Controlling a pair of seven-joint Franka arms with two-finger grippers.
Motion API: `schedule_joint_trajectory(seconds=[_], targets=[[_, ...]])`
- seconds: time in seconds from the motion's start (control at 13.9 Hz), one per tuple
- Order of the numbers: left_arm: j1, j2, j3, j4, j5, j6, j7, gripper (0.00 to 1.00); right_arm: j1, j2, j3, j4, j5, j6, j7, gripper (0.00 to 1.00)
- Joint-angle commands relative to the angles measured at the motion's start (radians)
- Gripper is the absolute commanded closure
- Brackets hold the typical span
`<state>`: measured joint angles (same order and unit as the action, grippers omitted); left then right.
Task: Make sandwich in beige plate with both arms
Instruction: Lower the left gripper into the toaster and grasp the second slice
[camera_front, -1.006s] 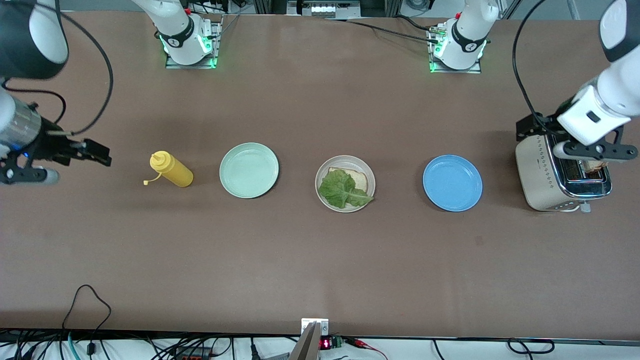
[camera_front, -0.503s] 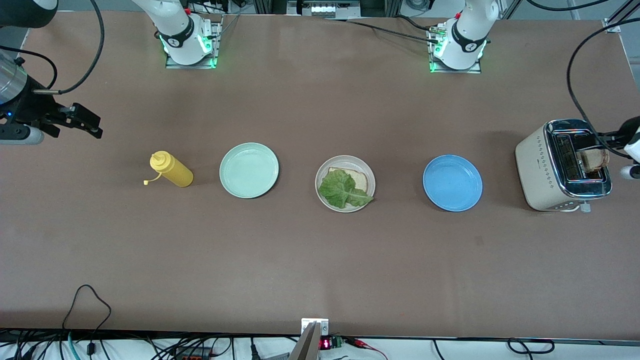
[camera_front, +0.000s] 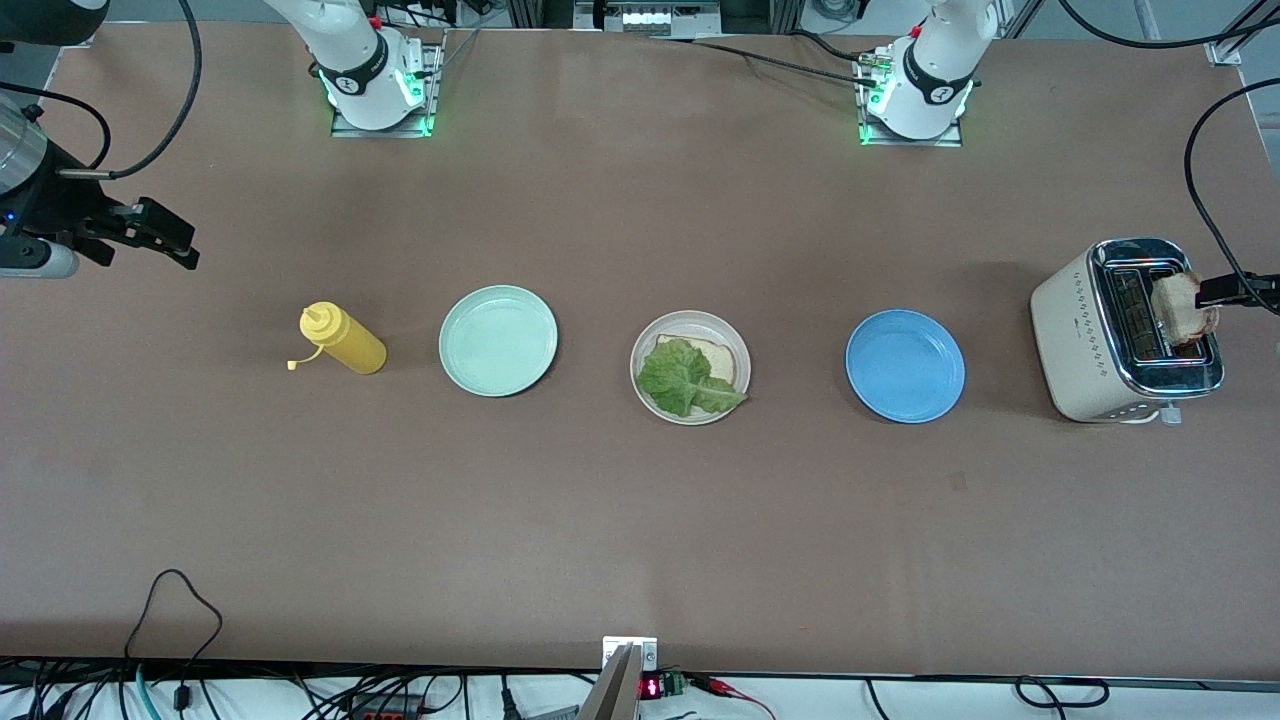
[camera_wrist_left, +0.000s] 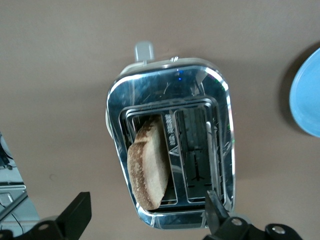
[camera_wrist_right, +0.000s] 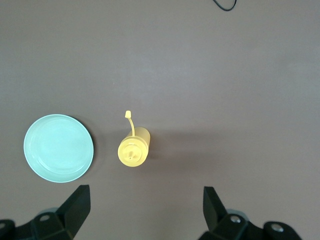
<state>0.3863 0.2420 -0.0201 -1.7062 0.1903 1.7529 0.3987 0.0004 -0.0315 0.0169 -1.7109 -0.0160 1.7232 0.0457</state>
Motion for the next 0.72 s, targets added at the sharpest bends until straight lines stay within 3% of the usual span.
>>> schedule_joint_trajectory(seconds=[0.0,0.22,0.36,0.65], targets=[[0.051,-0.007,-0.015,-0.044,-0.046,0.016,0.025,0.02,-0.013,0.016,0.008,0.033,0.001,-0.002,0.006,0.0],[0.097,0.031,-0.015,-0.047,-0.098,0.057,0.086,0.07,-0.011,0.016,0.008,0.037,0.001,0.001,0.01,0.0],[0.114,0.048,-0.015,-0.058,-0.109,0.082,0.097,0.18,-0.008,0.015,0.009,0.039,0.001,-0.008,0.0,0.0],[0.117,0.072,-0.015,-0.055,-0.127,0.08,0.097,0.56,-0.005,0.016,0.012,0.071,-0.005,-0.011,-0.007,0.0]])
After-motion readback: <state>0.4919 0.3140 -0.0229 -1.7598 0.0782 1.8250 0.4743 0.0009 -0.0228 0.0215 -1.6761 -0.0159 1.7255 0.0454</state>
